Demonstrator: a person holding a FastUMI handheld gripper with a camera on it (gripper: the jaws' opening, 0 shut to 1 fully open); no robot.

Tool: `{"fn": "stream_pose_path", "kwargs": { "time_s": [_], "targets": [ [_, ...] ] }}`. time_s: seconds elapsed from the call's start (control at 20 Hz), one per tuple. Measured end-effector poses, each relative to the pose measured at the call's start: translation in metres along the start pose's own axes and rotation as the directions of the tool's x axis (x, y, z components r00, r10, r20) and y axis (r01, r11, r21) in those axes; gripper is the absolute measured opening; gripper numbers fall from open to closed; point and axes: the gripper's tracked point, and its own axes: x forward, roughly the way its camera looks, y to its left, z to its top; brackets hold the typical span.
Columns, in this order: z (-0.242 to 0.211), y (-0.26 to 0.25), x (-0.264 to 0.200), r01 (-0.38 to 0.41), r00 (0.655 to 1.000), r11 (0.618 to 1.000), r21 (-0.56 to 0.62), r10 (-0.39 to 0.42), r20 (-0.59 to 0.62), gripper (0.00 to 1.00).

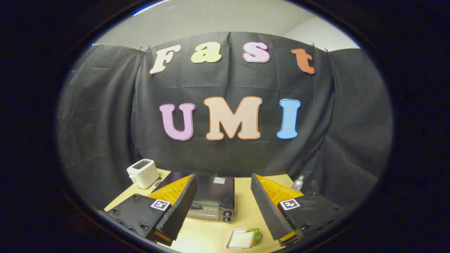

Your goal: Open the toaster oven, put the food inside, and close the toaster oven door.

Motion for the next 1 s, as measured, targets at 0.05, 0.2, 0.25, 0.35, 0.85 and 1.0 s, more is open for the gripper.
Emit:
{"fn": "stream_pose_path", "kwargs": {
  "time_s": [0.05,0.2,0.25,0.35,0.85,1.0],
  "targets": [
    [0.001,-0.002,0.000,0.004,1.000,1.000,0.007,-0.004,0.001,0.97],
    [0.002,-0.008,0.000,0.019,1.000,1.000,0.018,-0.019,0.004,0.97],
    [0.004,-0.007,0.000,0.019,1.000,1.000,0.024,-0.020,0.005,0.97],
    [0.006,-0.003,0.001,0.015,1.000,0.999,0.031,-0.015,0.009,0.97],
    [-0.010,0.016,0.005,0.014,1.000,1.000,0.021,-0.013,-0.025,0.97],
    [-0.018,0.021,0.005,0.023,0.999,1.000,0.020,-0.022,-0.041,0.97]
  ]
}}
